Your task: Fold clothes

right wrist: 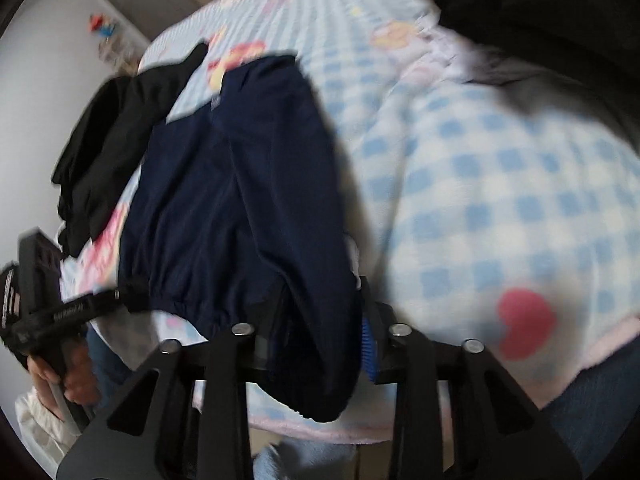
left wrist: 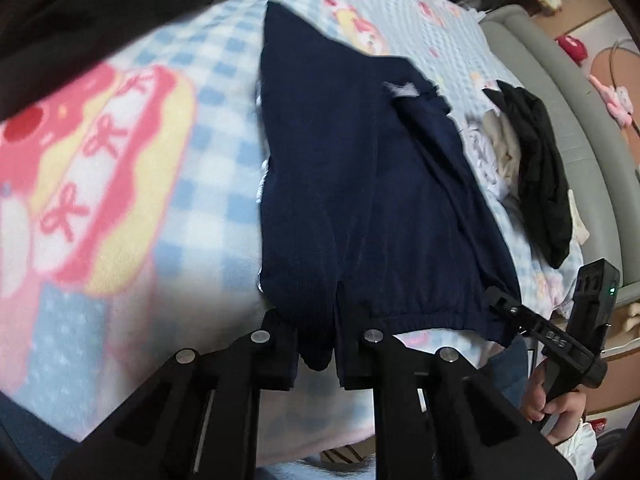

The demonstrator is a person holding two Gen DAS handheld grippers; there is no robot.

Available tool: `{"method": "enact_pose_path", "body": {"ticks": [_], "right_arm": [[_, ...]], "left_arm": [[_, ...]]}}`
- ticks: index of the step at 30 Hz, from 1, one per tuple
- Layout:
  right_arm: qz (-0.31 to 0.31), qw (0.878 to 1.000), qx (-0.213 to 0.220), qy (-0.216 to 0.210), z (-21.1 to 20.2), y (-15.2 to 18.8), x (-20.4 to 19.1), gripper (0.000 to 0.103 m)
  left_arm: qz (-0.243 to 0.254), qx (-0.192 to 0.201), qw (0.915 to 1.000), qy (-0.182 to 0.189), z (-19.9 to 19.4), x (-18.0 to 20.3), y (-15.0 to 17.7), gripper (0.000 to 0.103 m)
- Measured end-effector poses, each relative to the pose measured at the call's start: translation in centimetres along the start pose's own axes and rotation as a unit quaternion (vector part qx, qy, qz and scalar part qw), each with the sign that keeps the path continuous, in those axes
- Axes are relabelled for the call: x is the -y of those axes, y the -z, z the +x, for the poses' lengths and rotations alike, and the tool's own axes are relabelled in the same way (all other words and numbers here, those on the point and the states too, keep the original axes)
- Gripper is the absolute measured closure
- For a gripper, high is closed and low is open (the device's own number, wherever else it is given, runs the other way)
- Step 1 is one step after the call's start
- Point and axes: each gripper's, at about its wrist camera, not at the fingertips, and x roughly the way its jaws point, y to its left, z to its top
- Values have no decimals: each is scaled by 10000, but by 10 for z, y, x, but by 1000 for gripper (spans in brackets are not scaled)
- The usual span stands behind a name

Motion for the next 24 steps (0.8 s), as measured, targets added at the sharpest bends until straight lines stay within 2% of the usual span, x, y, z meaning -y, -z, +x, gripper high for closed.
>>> {"method": "enact_pose_path", "body": {"ticks": [2,4,7,9,11,12,14,15,17,18,20,24], "right_arm": [[65,9998,150,-145,-10,2,1,97],[129,9986,371,-341,-27,5,2,97],[210,9961,595,-624,-52,13,6,97],[275,9962,579,-597,-55,21,9,97],[279,9982,395,-349,-47,29,12,96],[316,9993,105,-164,-34,32,16,95],[519,9980,-292,-203,-20,35,23,93],[519,9978,-308,-280,-22,36,24,93],[329,9988,-162,-315,-33,31,20,89],[292,9988,-70,-374,-39,26,19,83],[216,9986,96,-478,-49,16,17,77],[4,9989,85,-452,-33,-16,10,76]], "left_arm": [[115,246,9996,110,-22,7,1,90],[191,331,9991,171,-38,10,5,90],[246,247,9992,199,-49,11,18,90],[229,118,9995,207,-44,8,27,90],[162,-172,9997,97,-33,1,36,90],[115,-360,9993,11,-25,-3,40,89],[65,-593,9982,-47,-19,-10,45,84],[47,-573,9983,30,-23,-11,45,82],[52,-417,9990,158,-35,-13,38,72],[88,-307,9993,177,-42,-15,33,71],[207,-92,9997,79,-52,-15,21,71],[106,115,9998,-121,-57,-20,-18,70]]}}
